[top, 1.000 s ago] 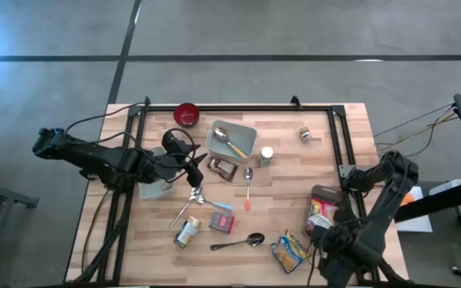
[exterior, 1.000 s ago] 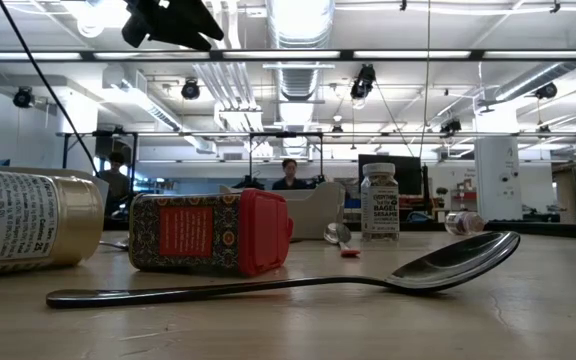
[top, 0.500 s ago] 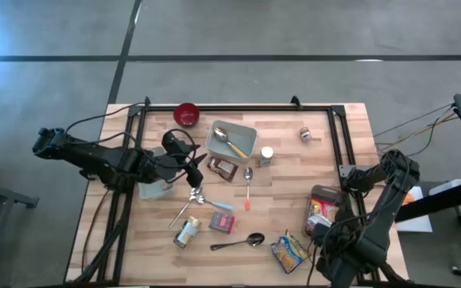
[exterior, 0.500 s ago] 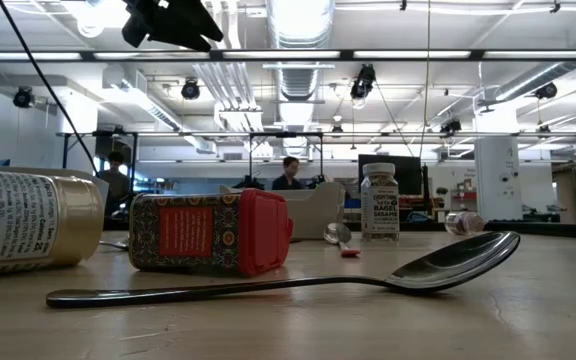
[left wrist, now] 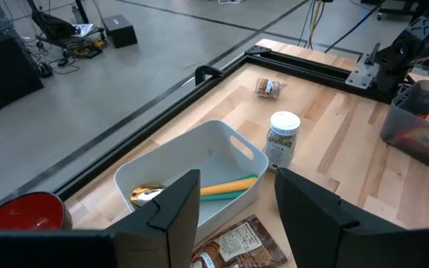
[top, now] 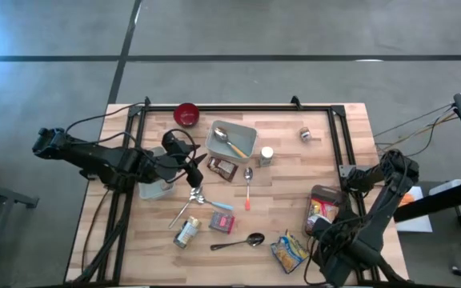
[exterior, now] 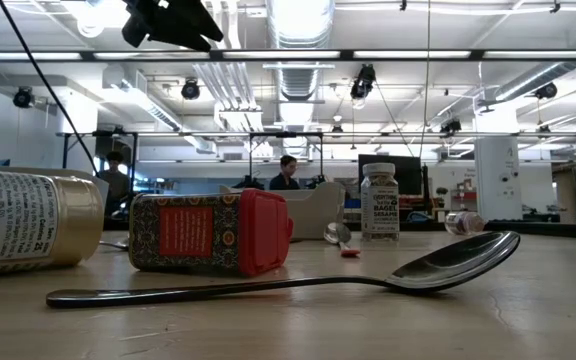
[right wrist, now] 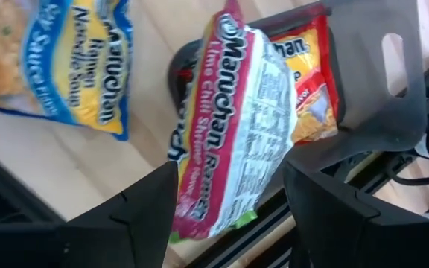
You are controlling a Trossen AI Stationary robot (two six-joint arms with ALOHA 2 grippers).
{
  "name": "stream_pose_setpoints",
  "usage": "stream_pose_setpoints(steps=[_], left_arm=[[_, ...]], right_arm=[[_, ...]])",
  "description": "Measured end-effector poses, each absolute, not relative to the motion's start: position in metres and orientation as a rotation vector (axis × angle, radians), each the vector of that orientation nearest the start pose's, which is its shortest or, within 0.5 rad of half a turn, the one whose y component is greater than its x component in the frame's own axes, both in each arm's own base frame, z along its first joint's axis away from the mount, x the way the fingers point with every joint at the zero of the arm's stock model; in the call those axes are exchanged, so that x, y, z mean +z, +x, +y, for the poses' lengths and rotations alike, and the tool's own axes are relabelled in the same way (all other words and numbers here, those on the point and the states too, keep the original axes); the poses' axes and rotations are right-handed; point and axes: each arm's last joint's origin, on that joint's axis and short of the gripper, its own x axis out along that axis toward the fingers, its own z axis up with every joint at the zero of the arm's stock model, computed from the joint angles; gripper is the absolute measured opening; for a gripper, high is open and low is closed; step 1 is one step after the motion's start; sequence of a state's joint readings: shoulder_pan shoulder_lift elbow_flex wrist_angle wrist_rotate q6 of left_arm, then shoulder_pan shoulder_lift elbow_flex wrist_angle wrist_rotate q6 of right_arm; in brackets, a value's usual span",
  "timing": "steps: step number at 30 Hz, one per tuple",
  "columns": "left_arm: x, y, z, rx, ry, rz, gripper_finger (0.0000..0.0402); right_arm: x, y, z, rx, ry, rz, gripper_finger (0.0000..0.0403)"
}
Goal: Pick & Place Food Item
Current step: Put the green noodle pack into the black bin
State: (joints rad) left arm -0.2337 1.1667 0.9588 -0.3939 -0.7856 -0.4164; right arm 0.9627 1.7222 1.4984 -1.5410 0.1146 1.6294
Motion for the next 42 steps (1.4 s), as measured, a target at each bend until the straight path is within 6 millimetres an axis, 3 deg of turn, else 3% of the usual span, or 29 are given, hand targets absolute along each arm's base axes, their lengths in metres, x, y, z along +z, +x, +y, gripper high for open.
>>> stream_pose_setpoints(steps=[28, 33, 42], left_arm=[[0.304, 0.239, -0.036, 0.632, -0.1, 0.408, 0.0179], [0.304, 0.239, -0.036, 0.632, -0.1, 0.408, 0.0179], [0.304, 0.239, -0.036, 0.632, -0.1, 0.408, 0.0179]], right_arm=[[0.249, 0.167, 0.235, -0.746, 0.337, 1.456, 0.0235], [0.248, 0.167, 0.234, -0.752, 0.336, 1.459, 0.0179], [0.248, 0.167, 0.234, -0.743, 0.324, 1.463, 0.0027]])
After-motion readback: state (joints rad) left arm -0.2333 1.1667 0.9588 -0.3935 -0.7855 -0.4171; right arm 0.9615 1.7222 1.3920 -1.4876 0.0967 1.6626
